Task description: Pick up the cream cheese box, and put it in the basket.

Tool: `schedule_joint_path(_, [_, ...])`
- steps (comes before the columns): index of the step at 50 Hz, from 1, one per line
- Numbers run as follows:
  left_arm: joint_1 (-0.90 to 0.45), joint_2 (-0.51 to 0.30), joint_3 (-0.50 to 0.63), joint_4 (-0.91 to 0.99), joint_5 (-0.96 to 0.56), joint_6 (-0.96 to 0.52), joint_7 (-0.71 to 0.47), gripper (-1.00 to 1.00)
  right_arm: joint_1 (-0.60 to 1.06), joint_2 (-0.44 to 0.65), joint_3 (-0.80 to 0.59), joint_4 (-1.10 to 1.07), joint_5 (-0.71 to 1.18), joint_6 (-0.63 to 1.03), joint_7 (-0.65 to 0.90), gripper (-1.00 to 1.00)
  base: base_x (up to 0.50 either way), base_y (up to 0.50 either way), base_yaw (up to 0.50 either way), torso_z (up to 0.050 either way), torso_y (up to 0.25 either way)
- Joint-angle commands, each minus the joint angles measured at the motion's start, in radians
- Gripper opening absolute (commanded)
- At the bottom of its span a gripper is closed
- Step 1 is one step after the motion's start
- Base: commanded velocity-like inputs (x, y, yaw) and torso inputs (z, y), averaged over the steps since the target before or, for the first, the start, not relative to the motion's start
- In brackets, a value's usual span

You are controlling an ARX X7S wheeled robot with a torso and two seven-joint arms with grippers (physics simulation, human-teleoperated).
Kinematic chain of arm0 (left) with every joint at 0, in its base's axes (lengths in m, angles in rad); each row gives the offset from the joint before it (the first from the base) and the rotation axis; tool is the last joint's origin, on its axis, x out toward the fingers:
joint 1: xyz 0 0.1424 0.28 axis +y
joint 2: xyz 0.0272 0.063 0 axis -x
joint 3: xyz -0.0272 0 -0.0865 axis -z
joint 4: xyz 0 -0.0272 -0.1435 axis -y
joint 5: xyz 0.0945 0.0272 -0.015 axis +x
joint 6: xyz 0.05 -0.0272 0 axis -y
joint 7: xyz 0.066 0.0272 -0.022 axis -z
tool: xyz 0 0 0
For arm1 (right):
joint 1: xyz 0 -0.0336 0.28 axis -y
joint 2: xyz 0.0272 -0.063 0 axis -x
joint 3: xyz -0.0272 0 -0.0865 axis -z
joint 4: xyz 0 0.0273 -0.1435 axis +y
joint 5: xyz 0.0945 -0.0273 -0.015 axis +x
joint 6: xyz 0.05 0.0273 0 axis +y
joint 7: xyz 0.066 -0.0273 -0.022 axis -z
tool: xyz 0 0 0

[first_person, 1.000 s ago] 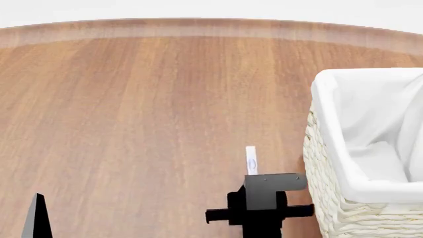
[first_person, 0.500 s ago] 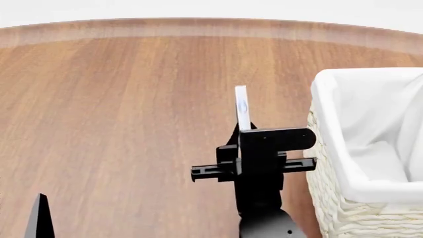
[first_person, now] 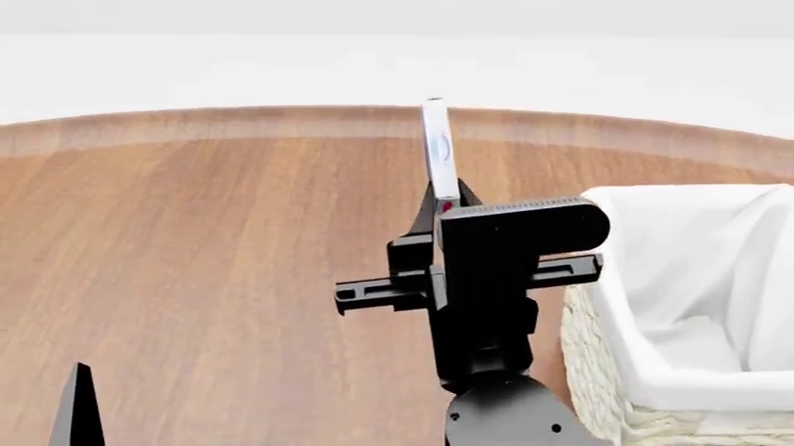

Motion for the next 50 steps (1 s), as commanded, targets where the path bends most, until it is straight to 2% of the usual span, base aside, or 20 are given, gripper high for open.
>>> schedule_joint_path(1, [-0.001, -0.003, 0.003, -0.008, 0.0, 0.006, -0.001, 1.0, 0.024, 0.058, 0.017, -0.198, 0.007, 0.092, 0.051, -1.0, 0.0, 0.0, 0.0, 0.0, 0.168])
schedule_joint_path(16, [-0.003, -0.005, 0.012, -0.002, 0.004, -0.001, -0.006, 1.0, 0.064, 0.177, 0.059, -0.408, 0.088, 0.219, 0.085, -1.0, 0.0, 0.0, 0.0, 0.0, 0.166])
schedule_joint_path(24, [-0.002, -0.006, 0.016, -0.001, 0.013, 0.003, -0.01, 1.0, 0.062, 0.233, 0.091, -0.476, 0.137, 0.25, 0.09, -1.0, 0.0, 0.0, 0.0, 0.0, 0.017])
schedule_joint_path(50, [-0.007, -0.014, 0.015, -0.006, 0.011, 0.005, -0.019, 1.0, -0.114, 0.443, 0.244, -0.355, 0.173, 0.133, 0.025, -1.0, 0.0, 0.0, 0.0, 0.0, 0.0])
